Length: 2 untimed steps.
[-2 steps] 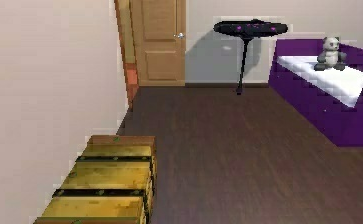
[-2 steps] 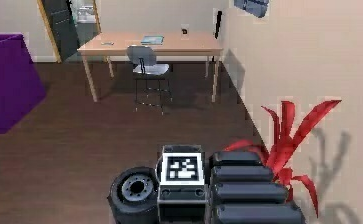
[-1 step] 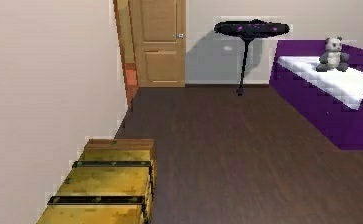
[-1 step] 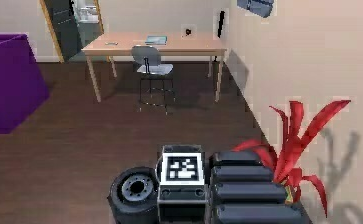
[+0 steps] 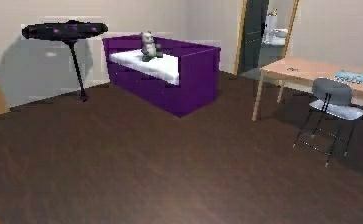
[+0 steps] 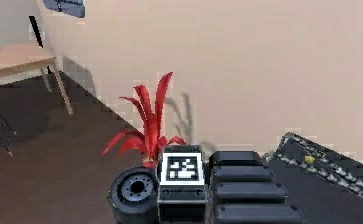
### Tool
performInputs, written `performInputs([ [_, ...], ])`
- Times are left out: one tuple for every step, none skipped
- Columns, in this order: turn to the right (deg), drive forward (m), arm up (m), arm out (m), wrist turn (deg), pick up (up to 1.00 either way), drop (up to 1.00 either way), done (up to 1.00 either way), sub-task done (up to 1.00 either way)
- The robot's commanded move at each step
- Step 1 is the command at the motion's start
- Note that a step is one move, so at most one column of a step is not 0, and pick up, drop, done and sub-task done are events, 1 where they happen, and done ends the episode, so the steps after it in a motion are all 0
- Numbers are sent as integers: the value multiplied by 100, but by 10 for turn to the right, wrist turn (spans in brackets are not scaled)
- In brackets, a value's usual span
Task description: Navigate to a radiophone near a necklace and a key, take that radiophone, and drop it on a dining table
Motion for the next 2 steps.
performInputs([
  [360,0,0,0,0,0,0,0,0],
  [0,100,0,0,0,0,0,0,0],
])
